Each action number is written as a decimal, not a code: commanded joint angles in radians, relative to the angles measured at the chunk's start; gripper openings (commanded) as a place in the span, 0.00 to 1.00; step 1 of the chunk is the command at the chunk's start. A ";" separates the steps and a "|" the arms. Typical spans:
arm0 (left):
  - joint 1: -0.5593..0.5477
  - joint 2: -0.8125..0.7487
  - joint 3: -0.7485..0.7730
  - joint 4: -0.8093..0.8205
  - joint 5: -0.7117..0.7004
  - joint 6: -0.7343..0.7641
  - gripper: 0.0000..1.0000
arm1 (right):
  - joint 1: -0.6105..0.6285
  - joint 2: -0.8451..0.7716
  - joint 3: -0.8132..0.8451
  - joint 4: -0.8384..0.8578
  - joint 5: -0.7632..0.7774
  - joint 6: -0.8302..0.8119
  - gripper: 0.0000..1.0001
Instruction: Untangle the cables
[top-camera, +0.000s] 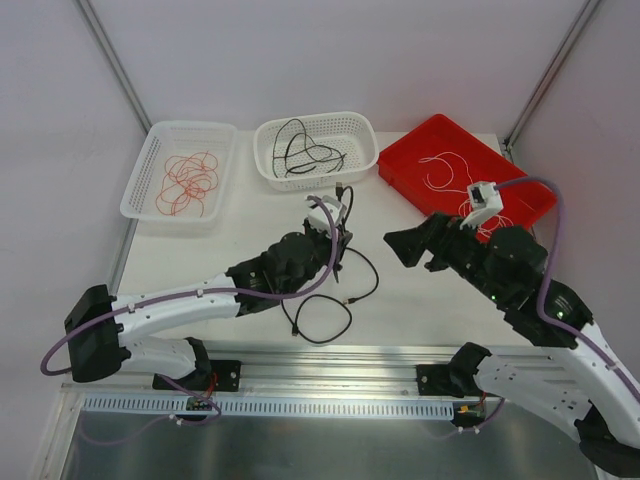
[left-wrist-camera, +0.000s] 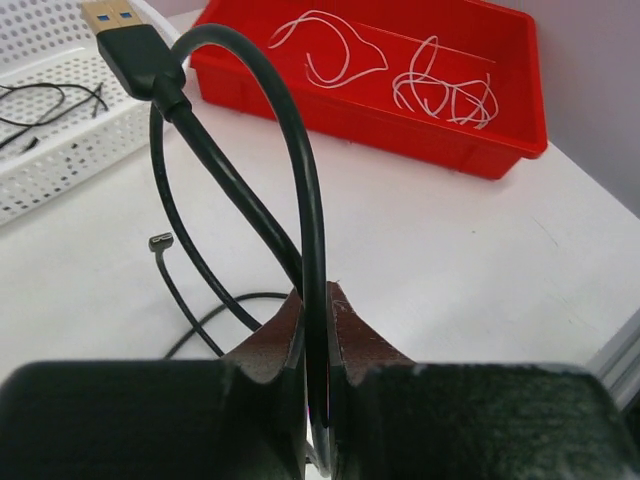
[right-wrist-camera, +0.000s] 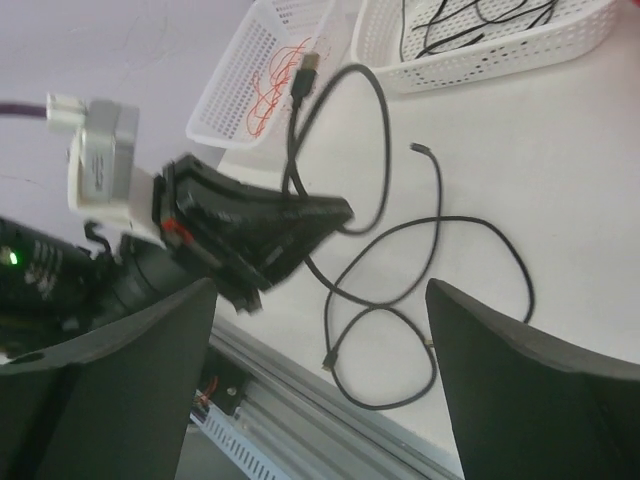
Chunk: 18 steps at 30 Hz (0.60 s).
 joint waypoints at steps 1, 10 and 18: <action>0.089 -0.031 0.097 -0.073 0.072 0.038 0.00 | 0.004 -0.079 0.015 -0.107 0.100 -0.098 0.90; 0.355 0.008 0.454 -0.219 0.428 0.073 0.00 | 0.005 -0.236 -0.162 -0.173 0.271 -0.150 0.99; 0.571 0.224 0.752 -0.283 0.689 0.126 0.00 | 0.004 -0.239 -0.271 -0.194 0.289 -0.155 0.97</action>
